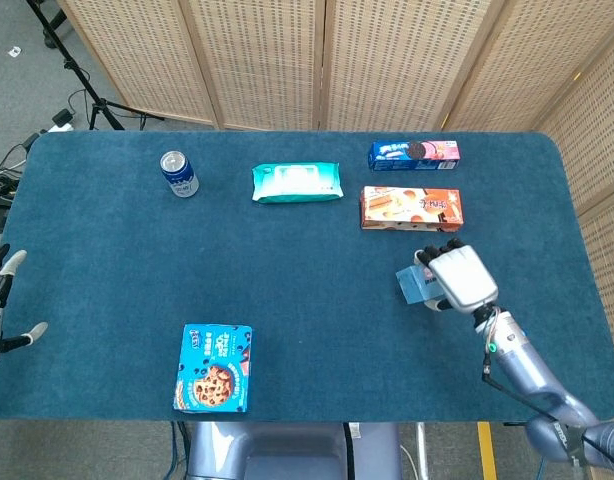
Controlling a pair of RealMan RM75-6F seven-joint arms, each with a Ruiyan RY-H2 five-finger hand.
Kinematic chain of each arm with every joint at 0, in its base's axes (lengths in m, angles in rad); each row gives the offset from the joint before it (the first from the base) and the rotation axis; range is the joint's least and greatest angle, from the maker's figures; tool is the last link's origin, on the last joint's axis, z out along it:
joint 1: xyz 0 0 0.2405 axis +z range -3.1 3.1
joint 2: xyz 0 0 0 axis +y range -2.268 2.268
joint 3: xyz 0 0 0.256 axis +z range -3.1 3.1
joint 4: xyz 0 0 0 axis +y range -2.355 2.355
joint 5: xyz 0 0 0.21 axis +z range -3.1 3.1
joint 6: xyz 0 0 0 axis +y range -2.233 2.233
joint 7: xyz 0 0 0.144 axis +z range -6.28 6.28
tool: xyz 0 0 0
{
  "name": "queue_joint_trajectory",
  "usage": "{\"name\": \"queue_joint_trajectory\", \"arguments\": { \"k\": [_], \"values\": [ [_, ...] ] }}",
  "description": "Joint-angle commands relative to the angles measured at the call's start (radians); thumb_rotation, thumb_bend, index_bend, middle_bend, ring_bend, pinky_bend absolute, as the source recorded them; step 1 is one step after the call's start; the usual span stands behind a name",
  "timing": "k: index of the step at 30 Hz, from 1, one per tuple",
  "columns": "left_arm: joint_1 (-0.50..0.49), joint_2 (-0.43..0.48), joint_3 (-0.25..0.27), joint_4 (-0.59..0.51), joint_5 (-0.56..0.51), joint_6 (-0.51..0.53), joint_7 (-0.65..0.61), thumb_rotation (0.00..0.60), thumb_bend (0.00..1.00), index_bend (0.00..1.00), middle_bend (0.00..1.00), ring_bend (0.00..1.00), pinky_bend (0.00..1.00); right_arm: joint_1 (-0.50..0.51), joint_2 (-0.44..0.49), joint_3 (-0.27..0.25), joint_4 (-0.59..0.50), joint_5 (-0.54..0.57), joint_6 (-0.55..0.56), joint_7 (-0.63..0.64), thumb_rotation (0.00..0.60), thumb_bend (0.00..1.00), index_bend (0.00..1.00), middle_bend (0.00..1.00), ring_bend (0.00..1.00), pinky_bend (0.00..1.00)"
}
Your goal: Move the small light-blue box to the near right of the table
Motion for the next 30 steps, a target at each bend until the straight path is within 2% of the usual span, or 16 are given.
{"name": "queue_joint_trajectory", "arguments": {
  "k": [1, 5, 11, 12, 14, 15, 16, 18, 25, 28, 30],
  "values": [
    [0.001, 0.004, 0.002, 0.001, 0.002, -0.001, -0.008, 0.600, 0.00, 0.00, 0.00, 0.00, 0.00, -0.027, 0.029, -0.003, -0.108, 0.089, -0.009, -0.134, 0.600, 0.21, 0.47, 0.60, 0.53, 0.33],
    [0.006, 0.010, 0.002, 0.001, 0.007, 0.009, -0.023, 0.600, 0.00, 0.00, 0.00, 0.00, 0.00, -0.024, 0.044, -0.024, -0.167, 0.149, -0.054, -0.206, 0.600, 0.22, 0.47, 0.59, 0.53, 0.33],
    [0.011, 0.014, 0.006, -0.002, 0.015, 0.015, -0.033, 0.600, 0.00, 0.00, 0.00, 0.00, 0.00, -0.033, 0.010, -0.028, -0.151, 0.169, -0.054, -0.209, 0.600, 0.22, 0.47, 0.56, 0.53, 0.33],
    [0.011, 0.014, 0.007, -0.002, 0.016, 0.016, -0.033, 0.600, 0.00, 0.00, 0.00, 0.00, 0.00, -0.035, 0.009, -0.031, -0.151, 0.174, -0.062, -0.203, 0.600, 0.19, 0.43, 0.49, 0.50, 0.33],
    [0.012, 0.014, 0.007, -0.003, 0.018, 0.018, -0.032, 0.600, 0.00, 0.00, 0.00, 0.00, 0.00, -0.030, 0.033, -0.045, -0.172, 0.197, -0.114, -0.184, 0.600, 0.08, 0.22, 0.25, 0.28, 0.30],
    [0.013, 0.014, 0.007, -0.003, 0.019, 0.019, -0.032, 0.600, 0.00, 0.00, 0.00, 0.00, 0.00, -0.026, 0.049, -0.046, -0.186, 0.207, -0.134, -0.173, 0.600, 0.03, 0.09, 0.10, 0.13, 0.24],
    [0.013, 0.014, 0.008, -0.003, 0.021, 0.021, -0.033, 0.600, 0.00, 0.00, 0.00, 0.00, 0.00, -0.028, 0.064, -0.040, -0.202, 0.200, -0.131, -0.155, 0.600, 0.00, 0.01, 0.02, 0.02, 0.18],
    [0.014, 0.014, 0.008, -0.003, 0.023, 0.024, -0.034, 0.600, 0.00, 0.00, 0.00, 0.00, 0.00, -0.040, 0.082, -0.038, -0.219, 0.158, -0.107, -0.122, 0.600, 0.00, 0.00, 0.00, 0.00, 0.11],
    [0.014, 0.013, 0.009, -0.001, 0.027, 0.024, -0.034, 0.600, 0.00, 0.00, 0.00, 0.00, 0.00, -0.066, 0.170, -0.059, -0.246, 0.001, -0.079, -0.015, 0.600, 0.00, 0.00, 0.00, 0.00, 0.03],
    [0.014, 0.013, 0.011, -0.001, 0.030, 0.025, -0.034, 0.600, 0.00, 0.00, 0.00, 0.00, 0.00, -0.067, 0.194, -0.081, -0.198, -0.096, -0.087, 0.050, 0.600, 0.00, 0.00, 0.00, 0.00, 0.00],
    [0.015, 0.013, 0.012, -0.001, 0.034, 0.029, -0.035, 0.600, 0.00, 0.00, 0.00, 0.00, 0.00, -0.064, 0.192, -0.101, -0.127, -0.168, -0.092, 0.104, 0.600, 0.00, 0.00, 0.00, 0.00, 0.00]
  ]
}}
